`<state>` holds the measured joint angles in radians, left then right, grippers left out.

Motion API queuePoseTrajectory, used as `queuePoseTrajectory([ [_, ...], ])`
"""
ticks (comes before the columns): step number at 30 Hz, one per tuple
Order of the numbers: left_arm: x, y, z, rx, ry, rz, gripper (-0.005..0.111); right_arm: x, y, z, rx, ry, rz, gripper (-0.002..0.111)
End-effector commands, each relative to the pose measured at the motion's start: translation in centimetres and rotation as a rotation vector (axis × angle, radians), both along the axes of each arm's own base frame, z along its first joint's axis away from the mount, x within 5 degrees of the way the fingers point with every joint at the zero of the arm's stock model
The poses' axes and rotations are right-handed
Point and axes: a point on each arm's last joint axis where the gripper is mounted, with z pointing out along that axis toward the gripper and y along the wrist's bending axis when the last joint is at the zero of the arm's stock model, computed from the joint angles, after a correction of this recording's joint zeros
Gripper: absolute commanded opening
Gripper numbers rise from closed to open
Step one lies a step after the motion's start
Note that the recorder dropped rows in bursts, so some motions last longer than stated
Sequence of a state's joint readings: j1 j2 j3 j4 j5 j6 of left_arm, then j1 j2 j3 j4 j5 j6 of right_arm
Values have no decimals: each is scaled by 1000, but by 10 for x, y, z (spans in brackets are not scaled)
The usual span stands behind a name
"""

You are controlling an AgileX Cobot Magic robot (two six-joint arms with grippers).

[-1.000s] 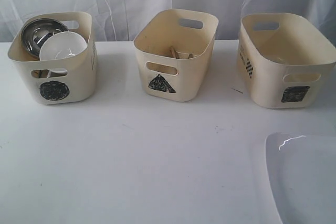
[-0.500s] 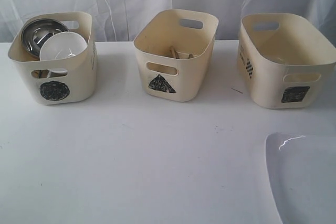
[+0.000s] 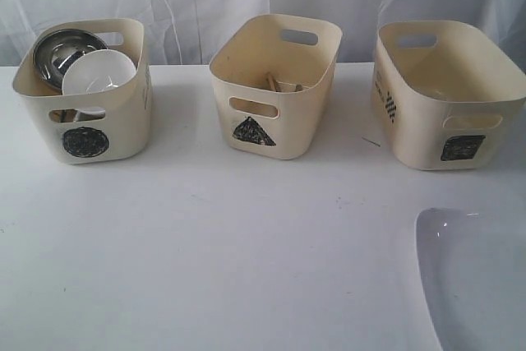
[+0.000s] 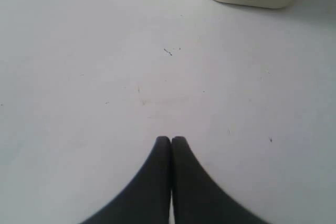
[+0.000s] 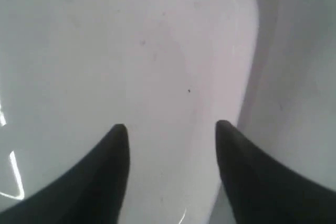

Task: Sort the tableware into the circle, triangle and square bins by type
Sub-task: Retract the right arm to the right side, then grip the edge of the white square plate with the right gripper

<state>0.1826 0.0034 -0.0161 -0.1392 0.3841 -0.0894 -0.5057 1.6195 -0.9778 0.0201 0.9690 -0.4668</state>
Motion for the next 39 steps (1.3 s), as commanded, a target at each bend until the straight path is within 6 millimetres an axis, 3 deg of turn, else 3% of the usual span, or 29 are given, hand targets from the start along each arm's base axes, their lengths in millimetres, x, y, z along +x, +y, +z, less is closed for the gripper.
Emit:
queuePoseTrajectory([
  [1, -2, -1, -6, -6, 43, -14, 0, 5, -8, -12, -53, -11, 54, 64],
  [12, -2, -1, -6, -6, 43, -14, 0, 25, -26, -9, -261, -191, 185, 62],
  [20, -2, -1, -6, -6, 43, -14, 0, 27, -25, -57, -127, -29, 182, 60],
  [23, -2, -1, -6, -6, 43, -14, 0, 28, -26, -63, -128, -23, 188, 60],
  [25, -2, -1, -6, -6, 43, -14, 0, 30, -22, -65, -77, -47, 141, 59],
  [30, -2, -1, -6, -6, 43, -14, 0, 36, 9, -62, 256, -133, 90, 39],
  [35, -2, -1, -6, -6, 43, -14, 0, 33, 28, -54, 486, -118, 118, 38],
  [39, -2, -1, -6, -6, 43, -14, 0, 32, 30, -54, 495, -131, 219, 38],
])
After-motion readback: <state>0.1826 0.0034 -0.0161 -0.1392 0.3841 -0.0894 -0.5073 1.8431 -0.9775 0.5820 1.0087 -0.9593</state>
